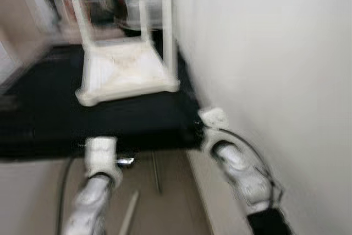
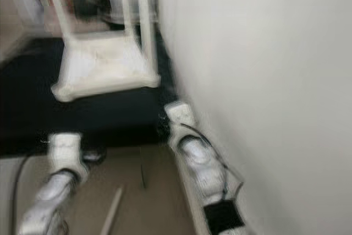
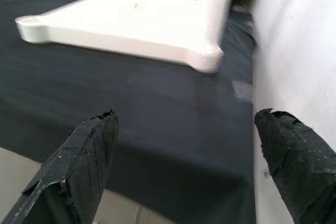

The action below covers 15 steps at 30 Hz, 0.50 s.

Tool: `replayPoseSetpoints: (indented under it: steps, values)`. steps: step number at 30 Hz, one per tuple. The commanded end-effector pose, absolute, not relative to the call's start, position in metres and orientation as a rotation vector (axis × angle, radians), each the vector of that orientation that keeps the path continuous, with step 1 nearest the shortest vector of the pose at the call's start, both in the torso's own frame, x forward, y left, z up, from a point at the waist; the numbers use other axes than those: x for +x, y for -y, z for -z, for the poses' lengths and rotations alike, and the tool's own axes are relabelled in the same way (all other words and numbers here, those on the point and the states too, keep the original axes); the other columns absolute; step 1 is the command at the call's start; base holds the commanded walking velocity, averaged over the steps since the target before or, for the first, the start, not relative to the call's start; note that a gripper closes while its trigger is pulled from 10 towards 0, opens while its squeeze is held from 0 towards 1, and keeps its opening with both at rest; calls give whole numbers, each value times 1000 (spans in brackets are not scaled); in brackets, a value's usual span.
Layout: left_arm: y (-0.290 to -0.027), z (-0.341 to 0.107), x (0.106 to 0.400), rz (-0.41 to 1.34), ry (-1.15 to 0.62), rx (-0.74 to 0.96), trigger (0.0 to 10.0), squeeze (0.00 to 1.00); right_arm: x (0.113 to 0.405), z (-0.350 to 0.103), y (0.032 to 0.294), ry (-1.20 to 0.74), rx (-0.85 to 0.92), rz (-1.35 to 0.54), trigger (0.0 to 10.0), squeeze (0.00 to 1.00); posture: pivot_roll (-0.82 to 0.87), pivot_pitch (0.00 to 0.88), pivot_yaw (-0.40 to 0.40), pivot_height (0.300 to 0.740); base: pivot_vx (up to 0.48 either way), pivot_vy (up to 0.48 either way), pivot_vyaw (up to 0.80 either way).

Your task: Building children table

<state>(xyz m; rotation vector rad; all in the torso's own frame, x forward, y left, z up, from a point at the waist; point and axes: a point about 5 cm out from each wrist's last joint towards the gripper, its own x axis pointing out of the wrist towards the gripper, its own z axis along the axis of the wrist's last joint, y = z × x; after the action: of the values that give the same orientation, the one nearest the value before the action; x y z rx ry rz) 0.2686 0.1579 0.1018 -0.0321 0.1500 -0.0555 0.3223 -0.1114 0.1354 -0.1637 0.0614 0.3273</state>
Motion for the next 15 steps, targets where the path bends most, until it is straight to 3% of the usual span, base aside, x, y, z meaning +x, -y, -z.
replayPoseSetpoints:
  steps: [1,4,15]
  values:
    - [-168,-100,268,20,-155,-14,10000,0,322,-141,99,-31,-149,-377,10000,0,69,0,-31,740,296,0,800]
    - [-168,-100,268,20,-155,-14,10000,0,322,-141,99,-30,-150,-377,10000,0,68,0,-29,740,294,0,800]
    - [-167,-98,269,22,-160,-11,10000,0,324,-140,106,-41,-118,-348,10000,0,67,0,-28,740,0,0,0]
